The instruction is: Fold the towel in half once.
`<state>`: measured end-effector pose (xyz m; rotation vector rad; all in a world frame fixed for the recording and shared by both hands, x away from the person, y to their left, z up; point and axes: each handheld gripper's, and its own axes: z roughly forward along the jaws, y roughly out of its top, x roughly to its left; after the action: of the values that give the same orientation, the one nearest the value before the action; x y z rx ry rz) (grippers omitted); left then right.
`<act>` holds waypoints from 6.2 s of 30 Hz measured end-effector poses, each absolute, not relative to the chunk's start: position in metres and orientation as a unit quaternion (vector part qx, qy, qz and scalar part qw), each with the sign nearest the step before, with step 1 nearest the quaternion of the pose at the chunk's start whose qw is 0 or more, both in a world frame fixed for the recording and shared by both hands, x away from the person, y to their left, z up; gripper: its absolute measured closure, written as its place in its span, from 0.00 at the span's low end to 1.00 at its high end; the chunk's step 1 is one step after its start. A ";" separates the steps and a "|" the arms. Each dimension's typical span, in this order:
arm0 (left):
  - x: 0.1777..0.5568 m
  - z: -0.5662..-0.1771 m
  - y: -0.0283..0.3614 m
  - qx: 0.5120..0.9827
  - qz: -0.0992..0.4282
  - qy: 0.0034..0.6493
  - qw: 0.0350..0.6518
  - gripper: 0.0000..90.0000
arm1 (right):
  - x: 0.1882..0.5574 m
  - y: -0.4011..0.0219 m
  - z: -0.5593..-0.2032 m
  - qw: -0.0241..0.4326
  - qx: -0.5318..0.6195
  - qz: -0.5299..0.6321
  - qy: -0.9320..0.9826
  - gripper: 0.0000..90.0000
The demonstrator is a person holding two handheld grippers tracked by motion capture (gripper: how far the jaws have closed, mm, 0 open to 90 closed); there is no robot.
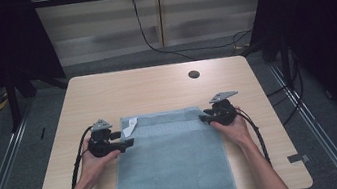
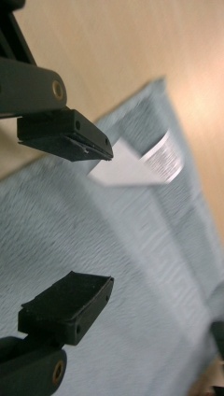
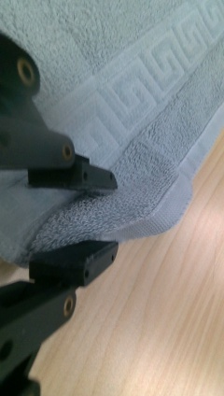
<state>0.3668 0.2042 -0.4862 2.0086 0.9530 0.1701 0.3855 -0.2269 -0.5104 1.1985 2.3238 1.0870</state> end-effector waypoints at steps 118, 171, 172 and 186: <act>0.371 -0.349 0.210 0.756 0.119 0.289 0.575 0.93 | 0.346 -0.247 -0.330 0.166 0.359 0.566 0.723 0.95; 0.286 -0.498 0.205 0.856 0.028 0.311 0.411 0.92 | 0.244 -0.221 -0.497 0.075 0.410 0.389 0.821 0.95; 0.293 -0.499 0.206 0.852 0.030 0.317 0.415 0.92 | 0.248 -0.220 -0.497 0.077 0.413 0.389 0.820 0.95; 0.367 -0.504 0.201 0.828 0.024 0.369 0.422 0.93 | 0.318 -0.216 -0.497 0.091 0.437 0.370 0.815 0.95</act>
<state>0.3674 0.2011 -0.5035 2.0723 0.9235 0.0607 0.3182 -0.2161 -0.4968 1.2977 2.4211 1.1001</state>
